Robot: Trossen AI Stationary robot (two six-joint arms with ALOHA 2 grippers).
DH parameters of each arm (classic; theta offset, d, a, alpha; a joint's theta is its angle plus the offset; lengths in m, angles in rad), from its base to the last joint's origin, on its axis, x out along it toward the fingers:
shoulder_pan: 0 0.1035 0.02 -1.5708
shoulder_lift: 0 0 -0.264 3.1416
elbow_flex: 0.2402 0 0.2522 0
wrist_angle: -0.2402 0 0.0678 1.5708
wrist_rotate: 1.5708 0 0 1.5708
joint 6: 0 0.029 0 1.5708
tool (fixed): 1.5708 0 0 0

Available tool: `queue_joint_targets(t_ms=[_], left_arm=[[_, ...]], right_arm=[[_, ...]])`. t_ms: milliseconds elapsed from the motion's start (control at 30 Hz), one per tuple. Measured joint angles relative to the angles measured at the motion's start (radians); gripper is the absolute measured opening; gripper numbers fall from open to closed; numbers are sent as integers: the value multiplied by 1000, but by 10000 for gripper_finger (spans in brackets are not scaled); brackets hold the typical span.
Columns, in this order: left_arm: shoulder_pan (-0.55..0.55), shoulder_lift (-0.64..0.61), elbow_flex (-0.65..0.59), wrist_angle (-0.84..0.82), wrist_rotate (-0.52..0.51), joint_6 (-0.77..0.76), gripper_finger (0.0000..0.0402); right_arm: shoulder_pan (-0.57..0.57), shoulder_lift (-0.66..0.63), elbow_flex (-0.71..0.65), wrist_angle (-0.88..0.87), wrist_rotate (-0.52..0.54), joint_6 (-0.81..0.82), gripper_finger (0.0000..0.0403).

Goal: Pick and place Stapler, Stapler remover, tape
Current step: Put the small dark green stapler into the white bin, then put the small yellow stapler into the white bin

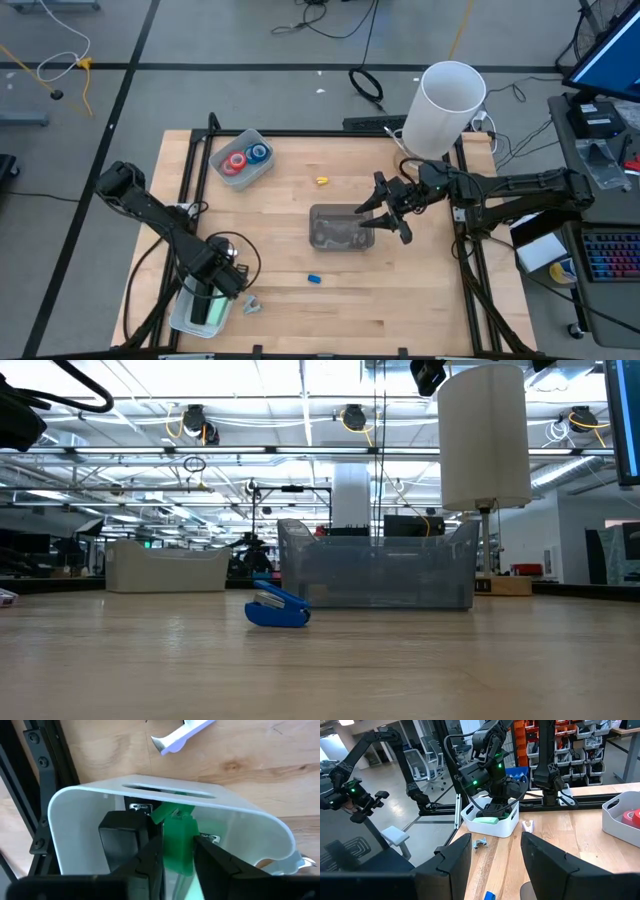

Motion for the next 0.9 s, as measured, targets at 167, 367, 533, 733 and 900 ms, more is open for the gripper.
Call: queue_joint_targets(t_ms=[167,367,533,733,900], left_arm=[[0,0,0,-2,0,-13,169],[2,0,0,-1,0,-35,224],[16,0,55,-13,-16,-34,231],[54,0,218,-67,-269,53,218],[167,-1,333,-53,-574,397,200]], right_arm=[[0,0,0,0,0,0,166],[0,0,0,0,0,0,166],[0,0,0,0,1,0,166],[0,0,0,0,14,4,166],[0,0,0,0,59,3,166]])
